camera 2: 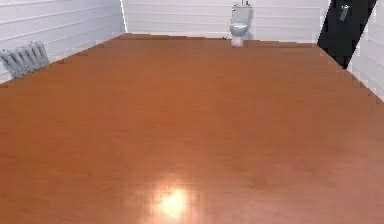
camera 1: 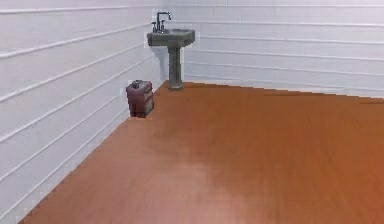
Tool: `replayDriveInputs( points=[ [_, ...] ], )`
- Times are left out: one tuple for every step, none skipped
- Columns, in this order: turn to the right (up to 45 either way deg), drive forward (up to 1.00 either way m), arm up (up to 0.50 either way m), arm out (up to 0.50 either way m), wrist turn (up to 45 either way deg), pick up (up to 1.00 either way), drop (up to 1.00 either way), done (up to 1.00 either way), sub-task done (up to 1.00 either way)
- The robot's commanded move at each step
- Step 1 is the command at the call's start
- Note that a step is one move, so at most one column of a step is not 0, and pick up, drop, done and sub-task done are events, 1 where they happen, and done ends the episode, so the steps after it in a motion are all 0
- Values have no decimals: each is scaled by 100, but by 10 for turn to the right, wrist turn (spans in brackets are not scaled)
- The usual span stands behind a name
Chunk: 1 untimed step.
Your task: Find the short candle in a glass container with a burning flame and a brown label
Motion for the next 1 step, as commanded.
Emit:
replayDriveInputs(
  points=[
    [0, 100, 0, 0, 0, 0, 0, 0, 0]
  ],
)
